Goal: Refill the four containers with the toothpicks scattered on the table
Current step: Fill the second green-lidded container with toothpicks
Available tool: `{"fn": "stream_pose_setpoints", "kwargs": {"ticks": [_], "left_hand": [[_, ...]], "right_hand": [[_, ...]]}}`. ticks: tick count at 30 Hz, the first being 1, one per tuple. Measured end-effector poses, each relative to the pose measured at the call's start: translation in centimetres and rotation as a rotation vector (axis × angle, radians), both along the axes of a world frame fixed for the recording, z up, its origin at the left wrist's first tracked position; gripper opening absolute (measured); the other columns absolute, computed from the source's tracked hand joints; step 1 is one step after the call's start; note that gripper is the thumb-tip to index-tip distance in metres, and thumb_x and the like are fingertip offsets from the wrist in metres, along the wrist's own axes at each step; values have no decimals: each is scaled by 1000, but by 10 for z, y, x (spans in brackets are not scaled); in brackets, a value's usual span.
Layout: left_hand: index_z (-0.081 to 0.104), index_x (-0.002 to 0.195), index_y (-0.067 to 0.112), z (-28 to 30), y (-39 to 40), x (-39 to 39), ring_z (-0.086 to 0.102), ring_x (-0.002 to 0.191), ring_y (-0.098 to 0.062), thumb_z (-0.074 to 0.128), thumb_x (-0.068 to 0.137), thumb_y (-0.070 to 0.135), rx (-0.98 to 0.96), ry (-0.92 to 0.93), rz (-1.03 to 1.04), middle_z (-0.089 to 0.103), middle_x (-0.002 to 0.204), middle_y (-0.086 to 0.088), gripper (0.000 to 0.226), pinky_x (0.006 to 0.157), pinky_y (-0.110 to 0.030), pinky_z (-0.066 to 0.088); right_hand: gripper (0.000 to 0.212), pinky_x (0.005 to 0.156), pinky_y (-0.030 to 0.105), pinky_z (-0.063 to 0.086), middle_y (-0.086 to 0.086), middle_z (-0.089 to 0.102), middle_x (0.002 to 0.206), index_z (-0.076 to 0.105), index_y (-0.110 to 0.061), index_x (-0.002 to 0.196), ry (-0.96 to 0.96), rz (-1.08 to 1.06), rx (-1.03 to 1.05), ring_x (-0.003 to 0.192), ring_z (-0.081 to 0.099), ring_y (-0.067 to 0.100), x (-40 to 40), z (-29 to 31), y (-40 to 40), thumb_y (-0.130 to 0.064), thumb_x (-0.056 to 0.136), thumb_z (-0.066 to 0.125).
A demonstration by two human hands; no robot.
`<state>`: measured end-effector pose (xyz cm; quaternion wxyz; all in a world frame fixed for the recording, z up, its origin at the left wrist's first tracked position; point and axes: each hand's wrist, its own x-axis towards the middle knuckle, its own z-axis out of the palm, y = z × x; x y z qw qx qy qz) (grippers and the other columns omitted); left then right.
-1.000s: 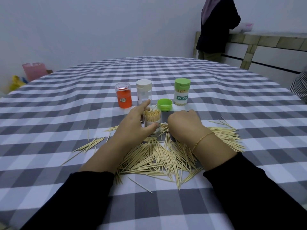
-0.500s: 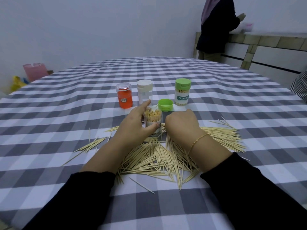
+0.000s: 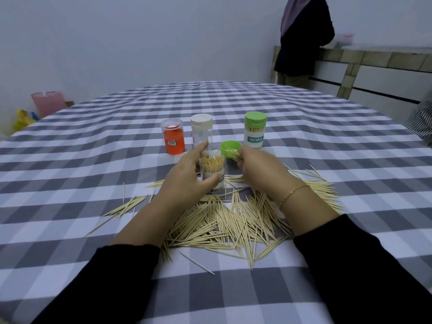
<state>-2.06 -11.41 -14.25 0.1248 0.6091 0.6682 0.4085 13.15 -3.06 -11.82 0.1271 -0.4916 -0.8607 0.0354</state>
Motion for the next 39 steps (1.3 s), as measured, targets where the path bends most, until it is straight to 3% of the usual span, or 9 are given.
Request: {"fn": "stream_pose_setpoints", "kwargs": {"ticks": [5,11,15,20,25,30,33,36,39], "left_hand": [[29,149,33,0,0,1,53,118,-10,74,83,32,-1,-1,0,47,138,7,80,96,-27,44],[29,150,32,0,0,1,53,121,-13,74,83,33,-4,8,-5,47,140,4,81,101,-32,45],[28,150,32,0,0,1,51,123,-13,73,83,33,-5,22,0,46,142,2,81,99,-28,43],[27,150,32,1,0,1,51,123,-13,73,84,32,-8,31,-2,45,143,2,81,99,-28,43],[22,151,33,0,0,2,51,123,-12,74,83,34,-11,18,-8,47,141,5,86,99,-30,44],[18,152,34,-2,1,2,53,120,-12,75,81,35,0,-3,-8,50,137,7,90,100,-35,46],[17,152,33,-2,1,2,53,119,-11,75,81,35,2,-9,-11,50,136,8,91,100,-36,47],[18,152,32,-2,1,2,54,118,-10,75,81,35,7,-16,-13,51,133,10,91,99,-35,47],[18,152,32,-2,1,3,54,118,-10,75,81,34,14,-12,-14,51,134,10,91,98,-35,47]], "right_hand": [[15,87,44,48,7,65,100,52,-13,108,488,34,-292,94,59,25,-1,5,1,-19,98,42],[11,85,32,50,4,70,96,52,-16,104,902,76,-484,93,66,17,1,12,-3,-15,100,42],[13,85,32,49,-1,71,91,50,-21,94,999,66,-504,95,66,18,-2,10,2,-16,101,41],[16,98,47,45,-4,71,85,50,-25,90,1153,77,-441,99,65,23,-8,6,0,-15,99,42],[23,99,49,43,13,66,106,56,-31,81,1277,127,-336,103,61,26,-14,5,-10,-19,97,45],[17,97,49,45,16,66,105,55,-29,84,1331,199,-317,102,62,27,-22,7,-19,-19,96,48],[18,95,46,48,17,66,102,52,-28,86,1292,231,-341,102,63,26,-24,6,-21,-14,97,47],[19,81,39,56,9,67,96,50,-27,88,1188,231,-399,94,65,23,-26,0,-22,-12,99,43],[18,76,40,58,9,67,99,52,-27,88,1095,208,-449,88,66,23,-29,-4,-20,-14,99,44]]}}
